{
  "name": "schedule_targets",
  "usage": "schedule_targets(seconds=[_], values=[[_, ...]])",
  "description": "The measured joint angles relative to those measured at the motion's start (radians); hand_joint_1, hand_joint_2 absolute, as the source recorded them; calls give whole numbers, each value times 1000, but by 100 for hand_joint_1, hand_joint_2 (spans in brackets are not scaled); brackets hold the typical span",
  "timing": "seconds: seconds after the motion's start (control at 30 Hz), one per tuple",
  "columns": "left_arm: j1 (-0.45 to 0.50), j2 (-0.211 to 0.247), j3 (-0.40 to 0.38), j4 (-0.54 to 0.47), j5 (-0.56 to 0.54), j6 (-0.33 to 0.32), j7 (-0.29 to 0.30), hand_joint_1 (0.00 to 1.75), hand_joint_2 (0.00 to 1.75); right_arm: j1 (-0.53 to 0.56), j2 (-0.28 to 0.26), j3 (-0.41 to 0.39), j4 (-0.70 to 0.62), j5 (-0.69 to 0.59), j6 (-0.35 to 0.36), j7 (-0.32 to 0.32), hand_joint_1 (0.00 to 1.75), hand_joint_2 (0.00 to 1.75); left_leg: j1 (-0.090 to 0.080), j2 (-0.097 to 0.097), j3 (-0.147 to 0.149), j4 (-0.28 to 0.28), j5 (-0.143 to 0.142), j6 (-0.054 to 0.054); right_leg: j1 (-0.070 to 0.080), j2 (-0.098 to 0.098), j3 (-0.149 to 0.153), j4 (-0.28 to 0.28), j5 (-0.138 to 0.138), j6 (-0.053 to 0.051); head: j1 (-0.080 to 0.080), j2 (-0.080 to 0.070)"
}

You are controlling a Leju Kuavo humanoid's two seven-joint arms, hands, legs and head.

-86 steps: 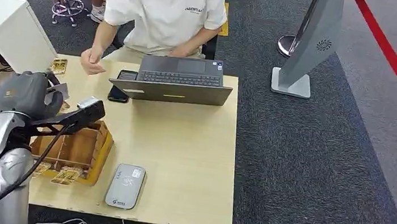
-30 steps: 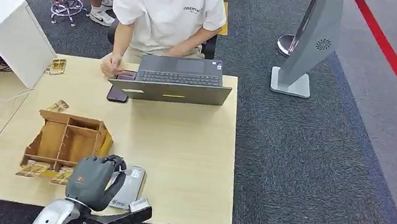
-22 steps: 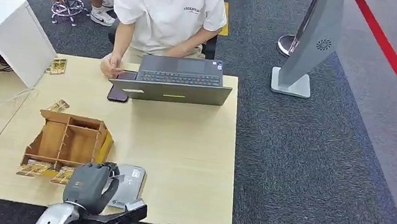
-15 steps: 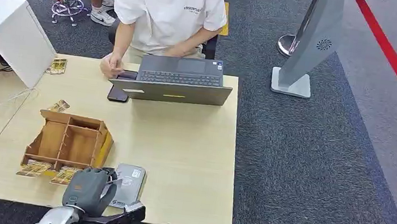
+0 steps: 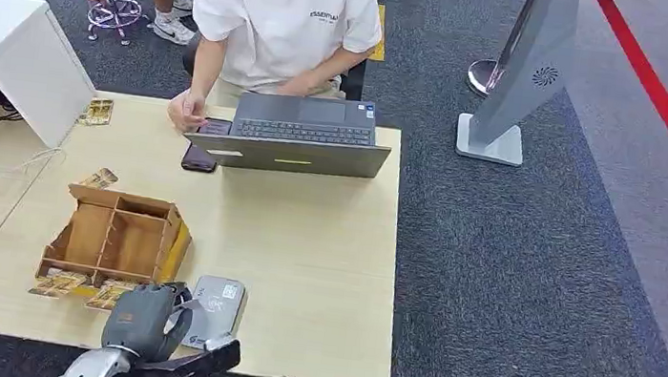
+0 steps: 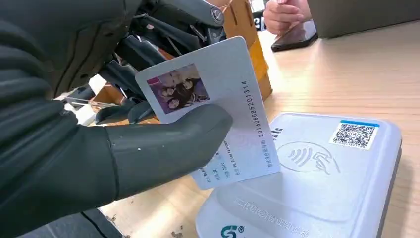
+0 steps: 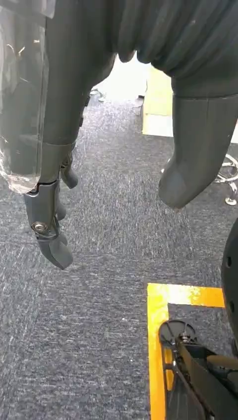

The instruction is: Pass the card to the sensor for recognition and then transmit it.

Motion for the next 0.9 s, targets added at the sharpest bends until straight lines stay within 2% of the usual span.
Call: schedule_targets(seconds=[0.9], values=[[0,-11,5,0,0,-4,-1,175,175,0,0,-1,0,1,0,-1,0,175,0,0,1,0,0,0,0,0,1,0,0,0,0,0]])
